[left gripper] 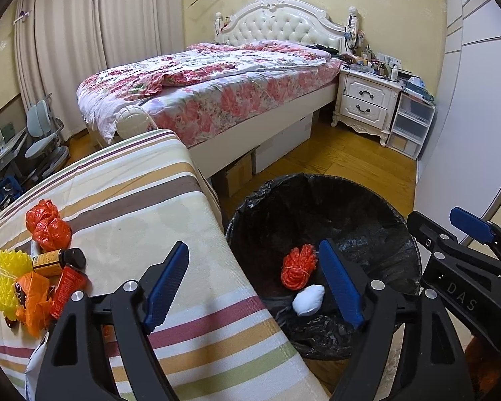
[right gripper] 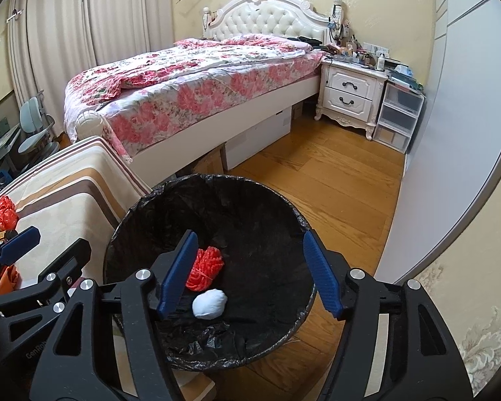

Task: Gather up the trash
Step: 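Move both open grippers back over the trash pile on the bed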

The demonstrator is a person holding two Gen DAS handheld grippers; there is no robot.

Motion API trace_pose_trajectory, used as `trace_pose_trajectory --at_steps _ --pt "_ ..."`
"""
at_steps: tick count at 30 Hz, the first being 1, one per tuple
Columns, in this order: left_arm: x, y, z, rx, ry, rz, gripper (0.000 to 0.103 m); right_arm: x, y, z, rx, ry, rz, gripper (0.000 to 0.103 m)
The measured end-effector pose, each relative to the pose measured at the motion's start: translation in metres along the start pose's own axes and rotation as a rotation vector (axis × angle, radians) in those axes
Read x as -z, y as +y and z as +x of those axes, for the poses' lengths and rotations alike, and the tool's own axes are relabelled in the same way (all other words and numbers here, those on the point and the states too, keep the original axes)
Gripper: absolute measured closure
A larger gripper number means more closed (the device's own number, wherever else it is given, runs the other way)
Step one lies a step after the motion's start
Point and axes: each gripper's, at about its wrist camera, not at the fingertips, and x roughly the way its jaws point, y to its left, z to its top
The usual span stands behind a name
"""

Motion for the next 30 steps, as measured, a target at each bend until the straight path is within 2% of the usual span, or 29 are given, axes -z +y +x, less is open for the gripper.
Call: trace_pose_trajectory --at_steps 18,30 --pt "0.016 0.03 -0.034 -0.009 -0.015 -0.035 0.025 0.022 0.025 -0.031 -0.015 0.011 -0.015 0.037" --pt "0.045 0.073 -0.071 -0.087 -0.011 -0.063 0.025 0.052 0.065 -0.058 -0.082 0.038 -0.083 0.037"
